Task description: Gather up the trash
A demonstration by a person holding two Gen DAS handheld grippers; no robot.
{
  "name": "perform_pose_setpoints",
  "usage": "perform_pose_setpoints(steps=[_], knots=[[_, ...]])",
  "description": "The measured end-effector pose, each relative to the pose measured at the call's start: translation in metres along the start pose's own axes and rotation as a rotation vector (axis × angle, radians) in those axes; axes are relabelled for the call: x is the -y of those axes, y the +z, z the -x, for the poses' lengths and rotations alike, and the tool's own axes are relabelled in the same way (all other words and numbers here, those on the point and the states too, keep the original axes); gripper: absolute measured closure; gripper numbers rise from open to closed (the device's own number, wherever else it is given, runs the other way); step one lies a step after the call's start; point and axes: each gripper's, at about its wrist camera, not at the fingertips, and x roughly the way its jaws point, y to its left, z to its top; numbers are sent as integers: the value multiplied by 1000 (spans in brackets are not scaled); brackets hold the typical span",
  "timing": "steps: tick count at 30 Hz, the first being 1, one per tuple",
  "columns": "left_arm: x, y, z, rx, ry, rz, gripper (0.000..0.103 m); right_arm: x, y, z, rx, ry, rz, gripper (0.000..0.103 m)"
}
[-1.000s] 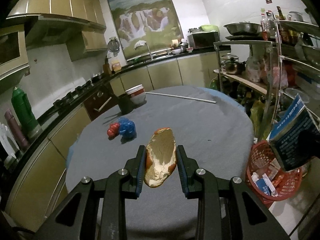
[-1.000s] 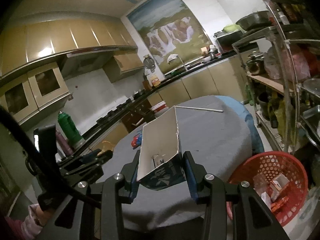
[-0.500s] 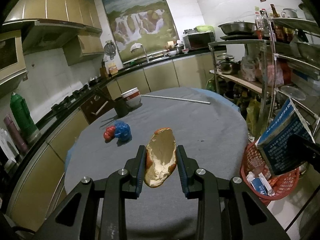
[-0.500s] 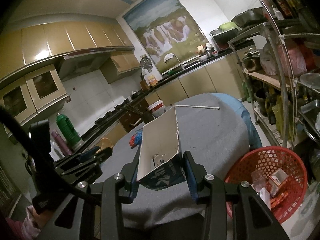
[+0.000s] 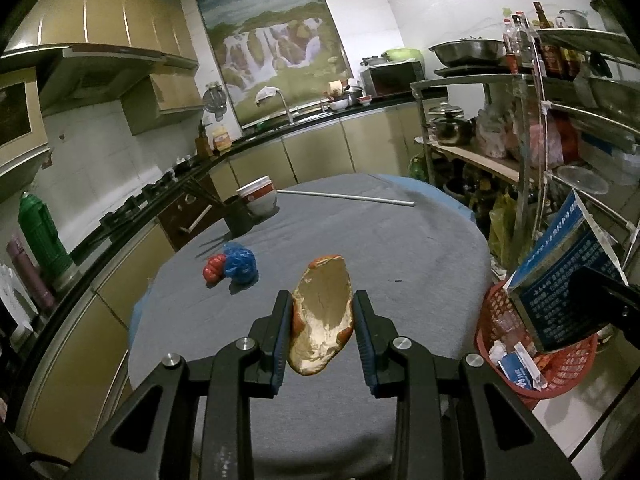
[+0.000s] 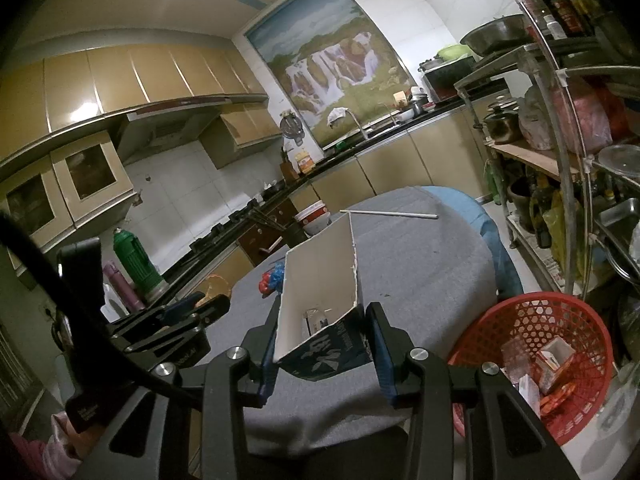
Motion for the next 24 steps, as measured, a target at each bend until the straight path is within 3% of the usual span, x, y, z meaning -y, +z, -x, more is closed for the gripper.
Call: perform_pose_setpoints(steps=[24], knots=[[11, 1, -2, -14, -12, -22, 71, 4, -3, 11, 15, -6, -30, 61]])
